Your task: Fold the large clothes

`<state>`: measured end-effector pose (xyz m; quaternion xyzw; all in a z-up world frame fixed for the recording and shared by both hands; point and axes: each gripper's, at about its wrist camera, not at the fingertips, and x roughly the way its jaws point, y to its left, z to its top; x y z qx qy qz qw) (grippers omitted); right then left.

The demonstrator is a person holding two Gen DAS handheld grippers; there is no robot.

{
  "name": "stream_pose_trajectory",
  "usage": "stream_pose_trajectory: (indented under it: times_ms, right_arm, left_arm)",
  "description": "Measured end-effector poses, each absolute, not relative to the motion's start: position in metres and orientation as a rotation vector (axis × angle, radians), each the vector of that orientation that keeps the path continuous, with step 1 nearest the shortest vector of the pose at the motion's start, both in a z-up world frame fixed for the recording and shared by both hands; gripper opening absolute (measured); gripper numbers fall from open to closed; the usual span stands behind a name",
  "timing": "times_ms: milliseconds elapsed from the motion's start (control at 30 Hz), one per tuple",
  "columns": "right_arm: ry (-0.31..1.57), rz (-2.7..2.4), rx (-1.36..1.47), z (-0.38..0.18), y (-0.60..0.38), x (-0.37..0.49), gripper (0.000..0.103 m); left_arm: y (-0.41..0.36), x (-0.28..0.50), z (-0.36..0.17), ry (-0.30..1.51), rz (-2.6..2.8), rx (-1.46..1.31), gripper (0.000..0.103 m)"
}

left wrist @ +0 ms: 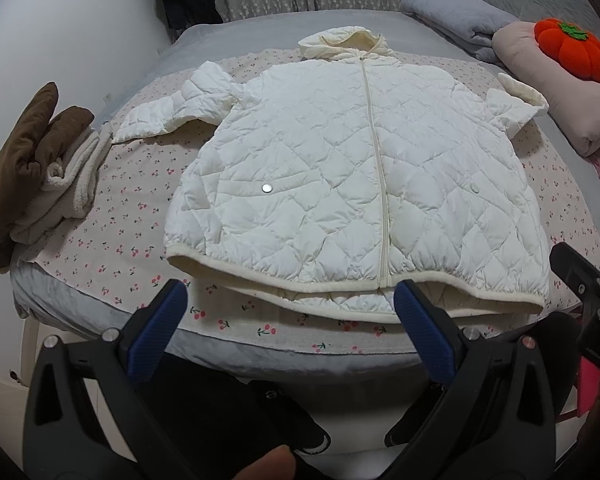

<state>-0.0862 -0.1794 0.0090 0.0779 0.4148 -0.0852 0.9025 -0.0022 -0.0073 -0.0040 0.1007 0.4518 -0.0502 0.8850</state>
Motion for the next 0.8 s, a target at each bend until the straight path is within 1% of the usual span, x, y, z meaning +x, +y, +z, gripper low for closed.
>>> stream_pose_trajectory:
  times_ms: [800]
  right_arm:
    - [0.859,-0.174,0.15,0.011,-0.177,-0.085,0.103]
  left_arm:
    - [0.005,0.004,-0.007,0.956,-0.102,0.163,0.103]
